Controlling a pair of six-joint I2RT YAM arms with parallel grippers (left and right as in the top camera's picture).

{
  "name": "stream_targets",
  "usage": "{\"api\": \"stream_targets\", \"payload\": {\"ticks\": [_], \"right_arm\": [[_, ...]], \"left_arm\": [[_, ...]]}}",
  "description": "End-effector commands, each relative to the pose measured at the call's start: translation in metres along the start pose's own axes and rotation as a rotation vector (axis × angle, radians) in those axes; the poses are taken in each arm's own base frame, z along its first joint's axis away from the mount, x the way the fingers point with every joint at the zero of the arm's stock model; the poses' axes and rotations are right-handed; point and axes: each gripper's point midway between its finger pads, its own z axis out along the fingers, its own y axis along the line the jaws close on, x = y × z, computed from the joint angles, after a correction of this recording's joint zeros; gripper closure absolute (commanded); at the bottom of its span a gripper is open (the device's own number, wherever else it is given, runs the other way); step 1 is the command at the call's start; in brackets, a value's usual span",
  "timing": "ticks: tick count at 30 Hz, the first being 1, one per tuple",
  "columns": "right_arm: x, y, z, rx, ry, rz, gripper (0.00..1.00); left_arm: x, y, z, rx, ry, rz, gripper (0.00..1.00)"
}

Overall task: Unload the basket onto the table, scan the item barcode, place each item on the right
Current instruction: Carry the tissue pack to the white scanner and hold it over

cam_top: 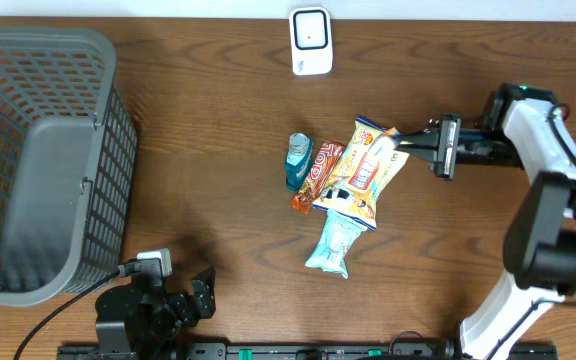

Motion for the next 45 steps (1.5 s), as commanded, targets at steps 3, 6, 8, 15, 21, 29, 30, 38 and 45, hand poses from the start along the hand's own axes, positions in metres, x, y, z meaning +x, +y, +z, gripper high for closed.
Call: {"api": "stream_targets", "payload": {"ticks": [3,6,8,15,21,29,30,38,45], "right_arm": [[0.031,-0.026,-0.01,0.257,-0.088,-0.409,0.98],[0.031,-0.039,-0.019,0.387,-0.155,-0.499,0.99],[0.028,-0.043,-0.024,0.449,-0.194,-0.551,0.99],[0.006,-0.035,-0.015,0.564,-0.249,-0.814,0.99],[-0.017,0.013,0.02,0.487,-0.341,-0.986,0.99],[-0.041,0.1,0.06,0.299,-0.599,-1.071,0.99],[-0.042,0.105,0.066,0.277,-0.6,-1.073,0.99],[-0.069,0.149,0.103,0.038,-0.595,-1.012,0.99],[-0.122,0.172,0.116,-0.166,-0.606,-0.851,0.99]], "left_arm": [[0.004,-0.001,0.001,0.007,0.017,-0.014,0.02],[0.004,-0.001,0.001,0.008,0.017,-0.013,0.02],[0.004,-0.001,0.001,0.007,0.017,-0.013,0.02],[0.004,-0.001,0.001,0.008,0.017,-0.013,0.02],[0.004,-0.001,0.001,0.007,0.017,-0.013,0.02],[0.004,-0.001,0.001,0.008,0.017,-0.014,0.02],[0.004,-0.001,0.001,0.007,0.017,-0.013,0.02],[0.004,-0.001,0.001,0.007,0.017,-0.013,0.02],[0.004,-0.001,0.001,0.007,0.017,-0.013,0.02]]}}
